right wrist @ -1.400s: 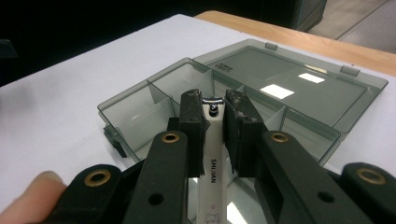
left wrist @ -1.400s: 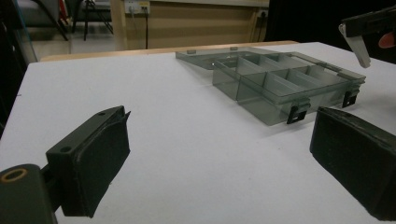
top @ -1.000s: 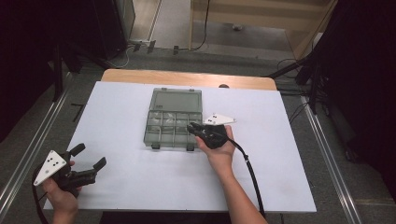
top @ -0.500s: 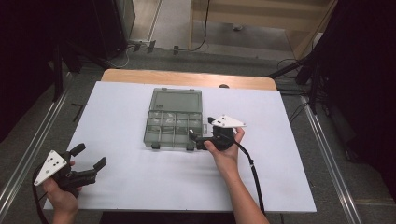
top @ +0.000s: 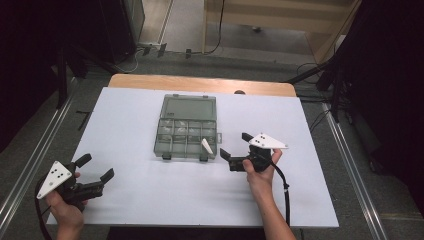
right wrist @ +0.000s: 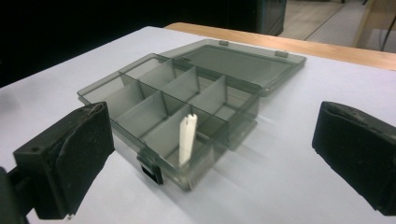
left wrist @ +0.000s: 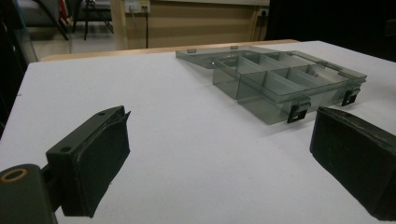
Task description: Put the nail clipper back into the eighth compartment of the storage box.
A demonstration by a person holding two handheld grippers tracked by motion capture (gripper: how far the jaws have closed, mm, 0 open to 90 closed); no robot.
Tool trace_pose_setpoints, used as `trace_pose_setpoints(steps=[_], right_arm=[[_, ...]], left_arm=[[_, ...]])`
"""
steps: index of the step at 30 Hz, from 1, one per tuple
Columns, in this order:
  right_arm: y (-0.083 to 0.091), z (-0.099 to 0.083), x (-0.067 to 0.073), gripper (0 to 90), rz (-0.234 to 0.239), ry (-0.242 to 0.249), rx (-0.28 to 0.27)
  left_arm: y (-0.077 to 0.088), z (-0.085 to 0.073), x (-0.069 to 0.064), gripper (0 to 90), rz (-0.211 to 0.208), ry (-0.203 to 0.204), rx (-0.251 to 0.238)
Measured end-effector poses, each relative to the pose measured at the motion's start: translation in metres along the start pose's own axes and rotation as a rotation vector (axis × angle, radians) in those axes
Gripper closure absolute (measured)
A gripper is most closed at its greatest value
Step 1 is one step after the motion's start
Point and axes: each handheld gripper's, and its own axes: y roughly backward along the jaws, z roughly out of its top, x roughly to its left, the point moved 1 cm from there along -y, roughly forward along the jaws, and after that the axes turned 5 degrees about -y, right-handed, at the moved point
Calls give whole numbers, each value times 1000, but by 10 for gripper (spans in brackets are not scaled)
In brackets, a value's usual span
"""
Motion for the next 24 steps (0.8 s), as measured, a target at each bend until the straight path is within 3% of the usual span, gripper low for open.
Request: trace_pose_setpoints(steps=[8, 24], right_arm=[[32, -13, -11, 0, -36, 2, -12], [91, -43, -38, 0, -111, -49, -18]], left_arm=[[0, 0, 0, 45, 2, -1, -1], [0, 0, -1, 45, 5, -5, 1]])
